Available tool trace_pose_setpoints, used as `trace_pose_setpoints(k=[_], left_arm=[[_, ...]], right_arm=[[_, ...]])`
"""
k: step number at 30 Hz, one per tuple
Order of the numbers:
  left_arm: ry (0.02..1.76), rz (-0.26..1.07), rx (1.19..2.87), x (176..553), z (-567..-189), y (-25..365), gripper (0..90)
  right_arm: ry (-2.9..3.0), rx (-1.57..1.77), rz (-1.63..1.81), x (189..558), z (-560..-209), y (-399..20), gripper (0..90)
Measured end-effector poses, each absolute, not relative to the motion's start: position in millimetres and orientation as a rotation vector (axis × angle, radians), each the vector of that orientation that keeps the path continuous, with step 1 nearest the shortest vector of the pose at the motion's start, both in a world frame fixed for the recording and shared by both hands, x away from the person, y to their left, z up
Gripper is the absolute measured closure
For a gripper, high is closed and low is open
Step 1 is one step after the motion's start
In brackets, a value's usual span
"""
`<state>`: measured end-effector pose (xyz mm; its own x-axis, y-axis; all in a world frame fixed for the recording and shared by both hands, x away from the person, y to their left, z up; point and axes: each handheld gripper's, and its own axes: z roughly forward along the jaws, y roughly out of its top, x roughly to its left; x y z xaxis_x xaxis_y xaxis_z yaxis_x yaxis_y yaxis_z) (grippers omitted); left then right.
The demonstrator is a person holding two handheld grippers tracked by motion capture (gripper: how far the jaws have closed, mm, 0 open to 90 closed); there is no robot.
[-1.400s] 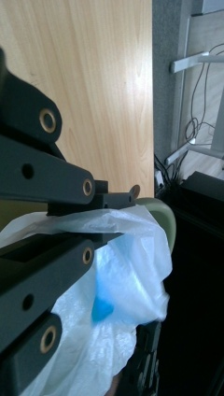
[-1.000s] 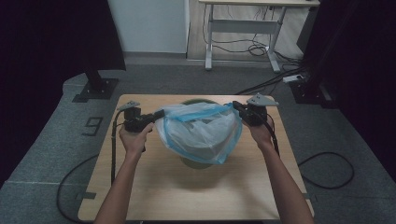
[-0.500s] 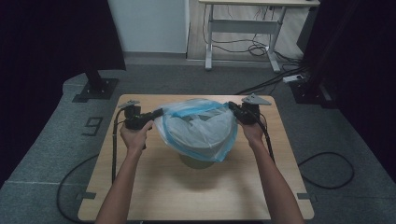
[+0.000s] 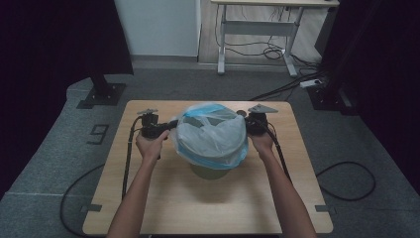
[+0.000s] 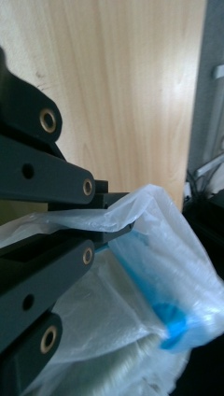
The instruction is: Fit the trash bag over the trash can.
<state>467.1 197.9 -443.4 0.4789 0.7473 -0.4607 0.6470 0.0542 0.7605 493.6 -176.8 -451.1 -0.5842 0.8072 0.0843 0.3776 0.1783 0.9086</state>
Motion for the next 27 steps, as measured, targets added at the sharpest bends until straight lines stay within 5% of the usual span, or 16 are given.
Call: trace_pose_setpoints(k=[21, 23, 27], left_arm=[[1.224, 0.073, 1.697, 461, -455, 196, 89.3], [1.205, 0.085, 1.698, 459, -453, 197, 89.3], [1.182, 0.102, 1.700, 454, -449, 199, 89.1]], right_arm=[[2.070, 1.220, 1.362, 488, -472, -191, 88.5], [2.019, 1.223, 1.382, 484, -465, -195, 76.6], [1.927, 1.226, 1.435, 467, -456, -207, 67.8]])
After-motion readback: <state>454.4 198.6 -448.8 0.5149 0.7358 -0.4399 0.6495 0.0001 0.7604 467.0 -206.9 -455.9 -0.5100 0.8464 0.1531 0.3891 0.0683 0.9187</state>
